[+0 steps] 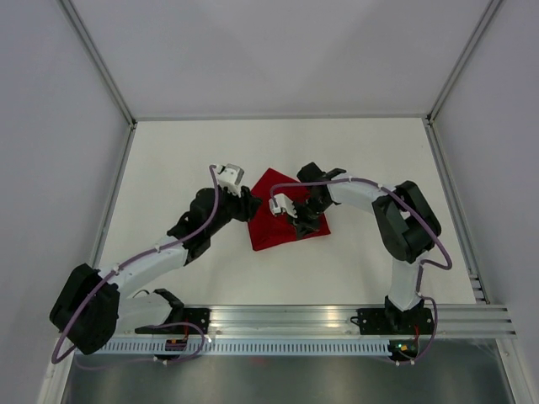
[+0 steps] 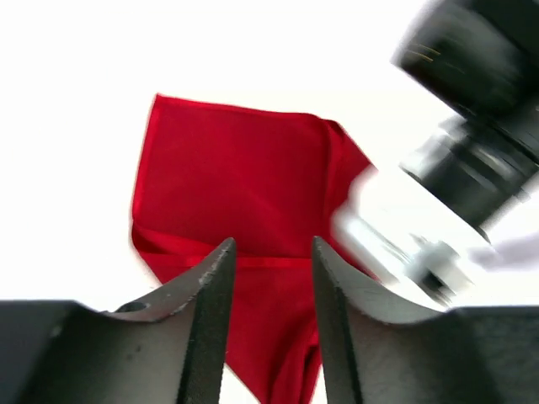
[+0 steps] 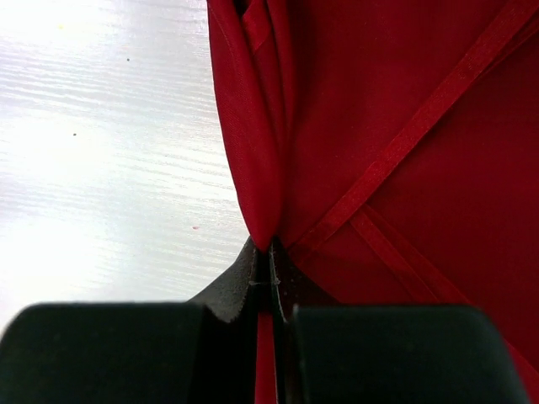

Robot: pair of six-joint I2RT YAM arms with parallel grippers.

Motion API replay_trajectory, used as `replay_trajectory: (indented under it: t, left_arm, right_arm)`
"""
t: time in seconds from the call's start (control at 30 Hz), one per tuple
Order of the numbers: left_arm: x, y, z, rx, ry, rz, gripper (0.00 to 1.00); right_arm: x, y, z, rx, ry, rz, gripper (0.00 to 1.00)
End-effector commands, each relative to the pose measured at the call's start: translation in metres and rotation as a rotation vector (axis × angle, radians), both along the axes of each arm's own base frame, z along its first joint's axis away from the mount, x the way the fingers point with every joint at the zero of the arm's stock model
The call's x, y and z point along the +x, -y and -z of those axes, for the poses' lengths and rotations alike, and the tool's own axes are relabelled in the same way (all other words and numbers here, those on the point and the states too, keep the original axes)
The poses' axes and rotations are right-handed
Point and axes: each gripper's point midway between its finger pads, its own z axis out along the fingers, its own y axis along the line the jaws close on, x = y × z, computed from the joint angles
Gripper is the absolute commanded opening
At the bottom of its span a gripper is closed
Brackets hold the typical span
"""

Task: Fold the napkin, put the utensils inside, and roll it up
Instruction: Roll the napkin with the utensil

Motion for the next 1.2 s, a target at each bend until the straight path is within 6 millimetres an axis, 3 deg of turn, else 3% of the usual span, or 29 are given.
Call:
replay_trajectory:
  t: [0.0,0.1,0.13,0.27,0.57,0.6,0.67,0.7,0.87,1.17]
  left_arm:
    - [-0.001,0.007,-0.043,0.040,0.282,-0.026,0.48]
    - [-0.015,0.021,-0.048,0.155,0.389,0.003,0.49]
    - [-0.015,0.020,-0.062,0.136,0.443,-0.033,0.49]
    - [-0.036,0.025,-0.073,0.141,0.561,0.018,0.55]
    - [-0.064,0.058,-0.054,0.354,0.660,0.183,0.59]
    - [-0.066,0.064,-0.039,0.415,0.642,0.221,0.59]
    - [-0.072,0.075,-0.030,0.477,0.657,0.280,0.59]
    - [-0.075,0.080,-0.012,0.529,0.631,0.326,0.59]
    - [-0.089,0.102,0.020,0.653,0.628,0.473,0.59]
    - [-0.101,0.118,0.082,0.788,0.569,0.671,0.61]
  right_arm:
    - [-0.026,0.015,0.015,-0.064,-0.201,-0.037,0.03]
    - [-0.024,0.014,0.016,-0.069,-0.267,-0.036,0.03]
    - [-0.025,0.014,0.020,-0.076,-0.289,-0.035,0.04]
    - [-0.018,0.014,0.023,-0.086,-0.310,-0.021,0.03]
    - [-0.015,0.016,0.032,-0.118,-0.356,0.006,0.03]
    - [-0.016,0.016,0.034,-0.122,-0.366,0.005,0.03]
    - [-0.014,0.016,0.033,-0.123,-0.375,0.008,0.03]
    - [-0.015,0.015,0.034,-0.125,-0.388,0.009,0.03]
    - [-0.013,0.016,0.034,-0.128,-0.407,0.010,0.03]
    - [-0.012,0.016,0.035,-0.132,-0.420,0.013,0.02]
